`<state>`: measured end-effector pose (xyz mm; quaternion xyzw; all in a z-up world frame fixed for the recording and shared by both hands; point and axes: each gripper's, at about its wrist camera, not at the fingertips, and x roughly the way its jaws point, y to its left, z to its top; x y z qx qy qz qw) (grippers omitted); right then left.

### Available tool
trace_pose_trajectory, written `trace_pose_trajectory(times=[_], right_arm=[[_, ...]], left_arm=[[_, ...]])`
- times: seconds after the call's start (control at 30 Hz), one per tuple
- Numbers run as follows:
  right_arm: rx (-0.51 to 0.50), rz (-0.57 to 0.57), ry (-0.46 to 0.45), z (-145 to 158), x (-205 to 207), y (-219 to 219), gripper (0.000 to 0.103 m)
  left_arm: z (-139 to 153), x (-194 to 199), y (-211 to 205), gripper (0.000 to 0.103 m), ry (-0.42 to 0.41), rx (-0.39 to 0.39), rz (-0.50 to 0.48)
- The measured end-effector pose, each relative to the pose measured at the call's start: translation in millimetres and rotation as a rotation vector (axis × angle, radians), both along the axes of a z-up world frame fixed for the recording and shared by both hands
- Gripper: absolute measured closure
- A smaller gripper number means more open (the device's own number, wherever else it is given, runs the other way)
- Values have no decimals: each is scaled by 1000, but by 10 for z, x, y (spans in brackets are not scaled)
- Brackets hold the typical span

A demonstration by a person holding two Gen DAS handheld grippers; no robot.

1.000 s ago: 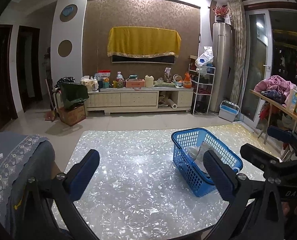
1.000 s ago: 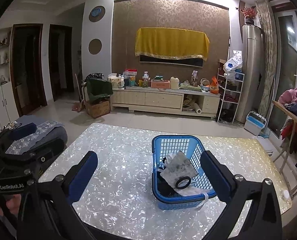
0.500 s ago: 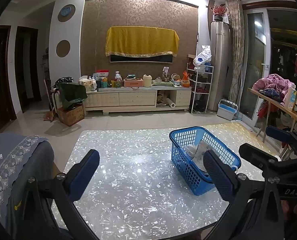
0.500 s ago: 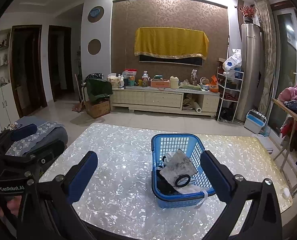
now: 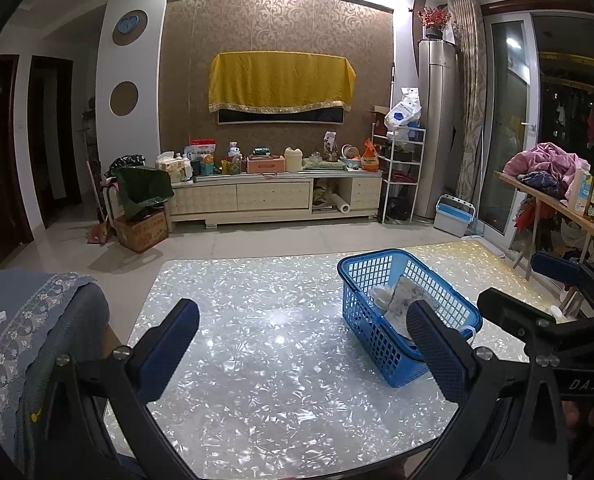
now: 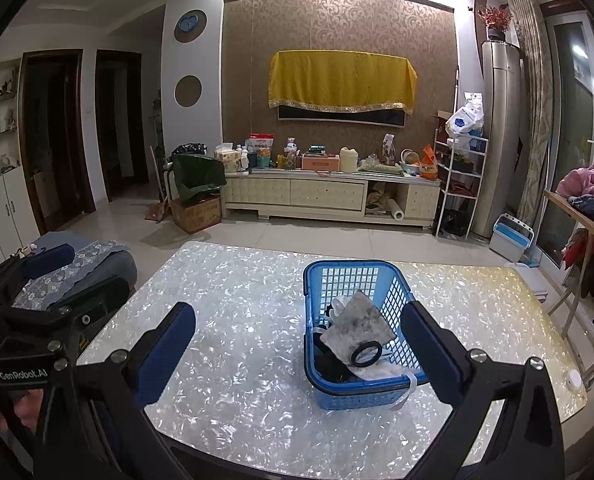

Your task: Organize soft objects

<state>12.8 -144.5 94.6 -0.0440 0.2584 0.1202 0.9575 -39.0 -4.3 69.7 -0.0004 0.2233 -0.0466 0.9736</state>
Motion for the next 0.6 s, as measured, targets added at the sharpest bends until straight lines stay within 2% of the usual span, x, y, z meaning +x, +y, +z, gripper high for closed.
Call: trace_pose_trajectory(times=[0.6], right_arm=[[4, -6, 3, 18, -30, 28, 0]], left_arm=[[11, -73, -33, 0, -1, -5, 2]])
